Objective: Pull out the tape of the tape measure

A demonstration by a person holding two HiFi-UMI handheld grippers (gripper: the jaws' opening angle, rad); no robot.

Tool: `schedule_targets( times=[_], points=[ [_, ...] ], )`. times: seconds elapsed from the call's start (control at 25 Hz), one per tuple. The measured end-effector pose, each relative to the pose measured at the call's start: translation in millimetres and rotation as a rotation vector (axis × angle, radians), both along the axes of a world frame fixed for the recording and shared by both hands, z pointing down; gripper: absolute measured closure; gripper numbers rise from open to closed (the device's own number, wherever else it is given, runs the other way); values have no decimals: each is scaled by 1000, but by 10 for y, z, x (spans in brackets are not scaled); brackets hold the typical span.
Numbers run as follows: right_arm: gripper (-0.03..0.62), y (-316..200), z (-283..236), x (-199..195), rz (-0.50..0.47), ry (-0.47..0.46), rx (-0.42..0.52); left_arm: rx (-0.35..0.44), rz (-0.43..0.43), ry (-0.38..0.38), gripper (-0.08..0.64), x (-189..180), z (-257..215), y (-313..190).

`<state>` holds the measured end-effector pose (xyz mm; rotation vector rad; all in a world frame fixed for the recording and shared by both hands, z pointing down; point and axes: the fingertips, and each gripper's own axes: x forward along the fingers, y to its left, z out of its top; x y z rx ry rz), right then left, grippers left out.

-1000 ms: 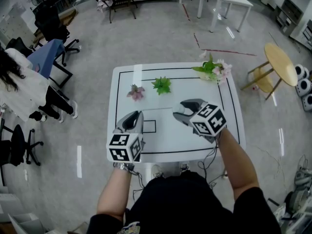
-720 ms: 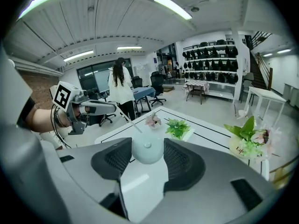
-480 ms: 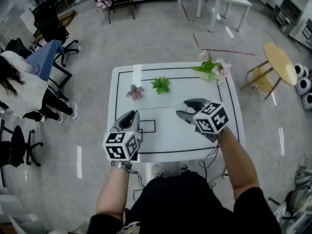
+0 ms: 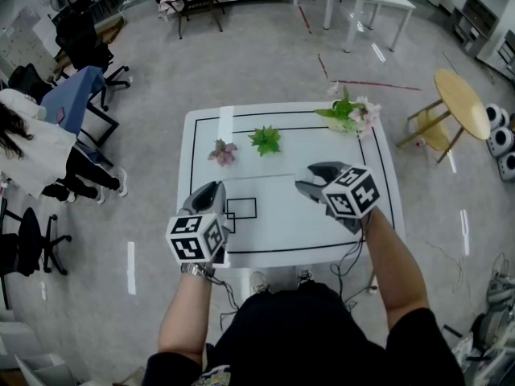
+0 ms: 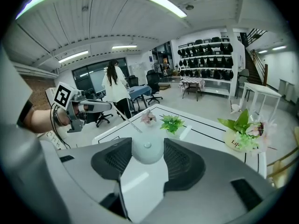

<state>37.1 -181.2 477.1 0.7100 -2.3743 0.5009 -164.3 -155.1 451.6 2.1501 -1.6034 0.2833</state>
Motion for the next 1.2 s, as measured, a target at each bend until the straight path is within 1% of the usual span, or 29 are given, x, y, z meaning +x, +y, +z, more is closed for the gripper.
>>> schedule_targets(
  times=[0.44, 0.76, 1.2],
  points=[
    [379, -49, 22, 168, 40, -5, -4, -2, -30, -9, 517, -147, 14, -30],
    [380, -46, 17, 224, 50, 5, 2, -9, -33, -14, 517, -154, 19, -57],
    [379, -66, 33, 454, 105, 21, 2, -15, -84, -10, 517, -373, 34, -59]
  ],
)
